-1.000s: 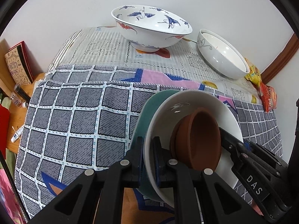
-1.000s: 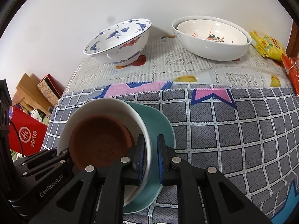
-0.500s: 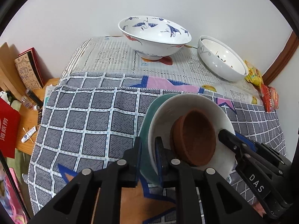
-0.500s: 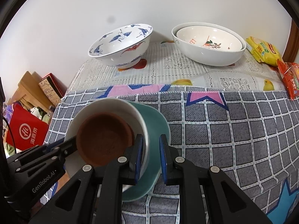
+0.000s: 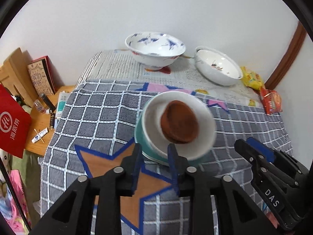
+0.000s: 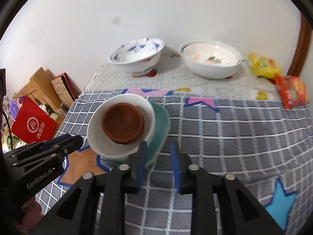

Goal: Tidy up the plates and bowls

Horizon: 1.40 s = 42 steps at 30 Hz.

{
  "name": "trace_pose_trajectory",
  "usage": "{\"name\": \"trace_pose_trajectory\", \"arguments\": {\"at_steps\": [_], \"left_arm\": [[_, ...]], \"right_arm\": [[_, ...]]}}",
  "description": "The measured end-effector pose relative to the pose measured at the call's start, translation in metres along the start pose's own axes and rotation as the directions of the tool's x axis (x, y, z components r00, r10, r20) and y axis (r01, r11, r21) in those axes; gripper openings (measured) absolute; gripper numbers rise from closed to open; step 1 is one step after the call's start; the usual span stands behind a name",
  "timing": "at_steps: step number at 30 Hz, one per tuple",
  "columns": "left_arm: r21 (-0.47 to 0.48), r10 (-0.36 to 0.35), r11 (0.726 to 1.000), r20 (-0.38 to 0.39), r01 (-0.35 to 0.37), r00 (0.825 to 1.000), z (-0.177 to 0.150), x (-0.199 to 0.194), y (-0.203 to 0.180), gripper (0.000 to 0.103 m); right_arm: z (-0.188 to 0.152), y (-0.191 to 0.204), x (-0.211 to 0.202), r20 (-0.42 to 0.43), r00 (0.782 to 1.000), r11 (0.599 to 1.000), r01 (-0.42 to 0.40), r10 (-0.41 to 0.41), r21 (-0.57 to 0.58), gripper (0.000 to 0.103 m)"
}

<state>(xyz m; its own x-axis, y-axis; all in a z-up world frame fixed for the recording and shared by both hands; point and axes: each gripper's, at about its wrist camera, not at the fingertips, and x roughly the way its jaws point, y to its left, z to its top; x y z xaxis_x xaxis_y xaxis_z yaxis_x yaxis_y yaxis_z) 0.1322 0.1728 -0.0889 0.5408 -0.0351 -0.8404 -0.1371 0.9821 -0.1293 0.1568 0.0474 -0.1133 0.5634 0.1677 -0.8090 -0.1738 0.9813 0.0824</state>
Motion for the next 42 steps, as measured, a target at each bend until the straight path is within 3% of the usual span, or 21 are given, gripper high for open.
{"name": "trace_pose_trajectory", "arguments": {"at_steps": [7, 13, 19, 20, 22, 25, 33, 42], "left_arm": [[0.037, -0.028, 0.999, 0.083, 0.025, 0.996, -0.023, -0.047, -0.038, 0.05], [0.073, -0.051, 0.997, 0.151, 0.04, 0.987, -0.048, -0.083, -0.073, 0.066], [0.114, -0.064, 0.993, 0.188, 0.043, 0.98, -0.066, -0.109, -0.094, 0.07], [0.113, -0.068, 0.993, 0.193, 0.047, 0.979, -0.068, -0.112, -0.096, 0.07], [0.108, -0.077, 0.993, 0.199, 0.056, 0.977, -0.071, -0.118, -0.097, 0.075], [0.1, -0.077, 0.993, 0.194, 0.058, 0.978, -0.075, -0.123, -0.101, 0.076], [0.11, -0.061, 0.993, 0.189, 0.04, 0.98, -0.081, -0.13, -0.11, 0.088], [0.133, -0.061, 0.991, 0.195, 0.036, 0.979, -0.084, -0.136, -0.119, 0.09]], "right_arm": [[-0.023, -0.033, -0.06, 0.052, 0.996, 0.997, 0.078, -0.079, 0.017, 0.042], [-0.043, -0.061, -0.112, 0.088, 0.982, 0.986, 0.162, -0.165, 0.037, 0.043], [-0.06, -0.082, -0.15, 0.115, 0.97, 0.976, 0.208, -0.215, 0.071, 0.046], [-0.063, -0.086, -0.156, 0.119, 0.969, 0.975, 0.206, -0.215, 0.079, 0.05], [-0.066, -0.092, -0.165, 0.134, 0.969, 0.975, 0.197, -0.21, 0.1, 0.068], [-0.072, -0.1, -0.178, 0.166, 0.96, 0.972, 0.208, -0.225, 0.112, 0.083], [-0.081, -0.114, -0.19, 0.165, 0.954, 0.962, 0.225, -0.249, 0.154, 0.087], [-0.086, -0.115, -0.198, 0.174, 0.948, 0.958, 0.24, -0.266, 0.158, 0.087]]}}
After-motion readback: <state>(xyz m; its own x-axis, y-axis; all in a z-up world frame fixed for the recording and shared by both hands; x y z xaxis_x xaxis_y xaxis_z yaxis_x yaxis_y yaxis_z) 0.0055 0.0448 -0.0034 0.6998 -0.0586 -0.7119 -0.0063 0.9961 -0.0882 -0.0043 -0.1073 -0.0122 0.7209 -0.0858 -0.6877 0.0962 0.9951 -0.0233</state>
